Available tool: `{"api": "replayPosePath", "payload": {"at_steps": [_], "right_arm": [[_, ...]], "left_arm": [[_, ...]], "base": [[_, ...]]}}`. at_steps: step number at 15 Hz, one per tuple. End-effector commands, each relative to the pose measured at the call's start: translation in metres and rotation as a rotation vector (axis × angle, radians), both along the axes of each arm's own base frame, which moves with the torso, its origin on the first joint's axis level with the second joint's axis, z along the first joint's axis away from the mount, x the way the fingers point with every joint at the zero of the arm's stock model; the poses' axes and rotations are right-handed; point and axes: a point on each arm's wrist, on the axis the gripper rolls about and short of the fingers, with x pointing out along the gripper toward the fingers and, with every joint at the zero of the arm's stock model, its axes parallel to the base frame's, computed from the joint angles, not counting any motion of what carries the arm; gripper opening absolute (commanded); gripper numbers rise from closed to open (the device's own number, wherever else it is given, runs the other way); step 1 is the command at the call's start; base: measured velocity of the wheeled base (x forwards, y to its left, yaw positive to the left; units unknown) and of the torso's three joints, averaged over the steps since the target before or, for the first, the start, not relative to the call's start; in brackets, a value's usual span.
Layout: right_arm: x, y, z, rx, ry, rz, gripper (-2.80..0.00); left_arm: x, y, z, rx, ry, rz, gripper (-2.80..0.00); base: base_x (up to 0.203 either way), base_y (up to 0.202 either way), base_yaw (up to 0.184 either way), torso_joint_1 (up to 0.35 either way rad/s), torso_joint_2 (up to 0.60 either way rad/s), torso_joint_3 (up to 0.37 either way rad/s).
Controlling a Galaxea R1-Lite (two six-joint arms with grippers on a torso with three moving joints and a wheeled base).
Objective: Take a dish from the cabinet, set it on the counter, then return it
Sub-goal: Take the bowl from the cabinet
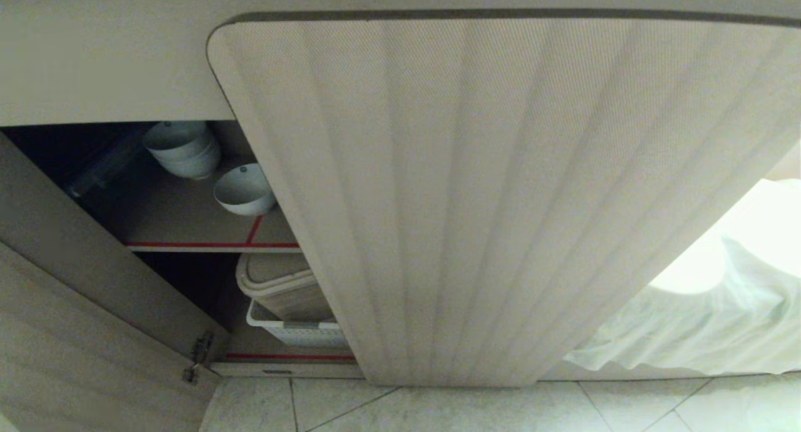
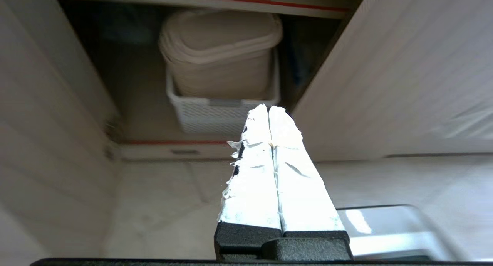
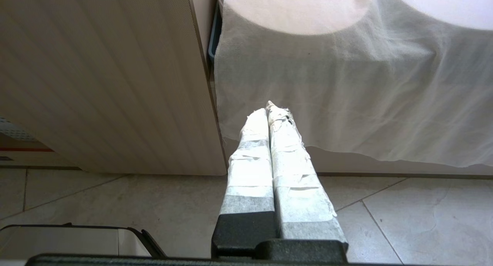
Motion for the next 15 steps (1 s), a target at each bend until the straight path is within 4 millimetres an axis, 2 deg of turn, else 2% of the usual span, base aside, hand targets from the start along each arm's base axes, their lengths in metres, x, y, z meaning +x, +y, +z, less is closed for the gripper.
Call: {"api": "replayPosePath", "payload": {"at_steps": [1, 6, 11, 15], "right_arm": [[0.000, 0.000, 0.000, 0.000, 0.000, 0.000, -2.80], [0.000, 0.000, 0.000, 0.000, 0.000, 0.000, -2.80], [0.000, 0.000, 0.000, 0.000, 0.000, 0.001, -2.80], [0.000, 0.000, 0.000, 0.000, 0.000, 0.001, -2.80]], "left_arm": [[0.025, 0.000, 0.009, -0.076, 0.142, -0.001, -2.80], [0.056, -0.001, 0.012, -0.355, 0.281, 0.024, -2.80], [0.076, -0.001, 0.009, -0.462, 0.378, 0.063, -2.80], [0.103, -0.001, 0.009, -0.485, 0.441, 0.087, -2.80]], "base": [[0.000, 0.000, 0.000, 0.000, 0.00, 0.000], [0.000, 0.000, 0.000, 0.000, 0.00, 0.000], [0.000, 0.000, 0.000, 0.000, 0.00, 0.000], [0.000, 0.000, 0.000, 0.000, 0.00, 0.000]]}}
